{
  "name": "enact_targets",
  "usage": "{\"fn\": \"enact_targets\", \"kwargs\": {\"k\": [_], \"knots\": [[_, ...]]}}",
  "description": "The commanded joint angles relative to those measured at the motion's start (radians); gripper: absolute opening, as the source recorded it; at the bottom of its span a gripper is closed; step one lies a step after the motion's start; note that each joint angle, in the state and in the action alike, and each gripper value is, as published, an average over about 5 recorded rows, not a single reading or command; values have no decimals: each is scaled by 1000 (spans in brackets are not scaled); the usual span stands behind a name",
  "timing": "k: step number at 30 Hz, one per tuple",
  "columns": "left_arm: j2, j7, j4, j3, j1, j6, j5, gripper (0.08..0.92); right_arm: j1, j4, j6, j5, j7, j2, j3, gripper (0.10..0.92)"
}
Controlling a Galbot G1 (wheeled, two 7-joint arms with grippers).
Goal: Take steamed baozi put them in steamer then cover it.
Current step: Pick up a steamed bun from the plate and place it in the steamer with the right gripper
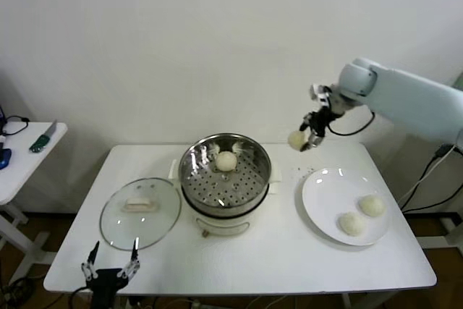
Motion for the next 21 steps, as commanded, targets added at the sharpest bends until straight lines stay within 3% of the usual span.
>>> {"fn": "enact_targets", "kwargs": {"k": [1, 12, 21], "knots": [[4, -7, -17, 39, 10, 10, -7, 823, 204, 17, -81, 342, 52, 238, -145, 659], [7, 19, -31, 48, 3, -1, -44, 823, 85, -69, -115, 399, 111, 518, -188, 659], [9, 26, -22, 39, -11, 4, -61, 823, -49, -146, -112, 352, 122, 624, -217, 661]]}}
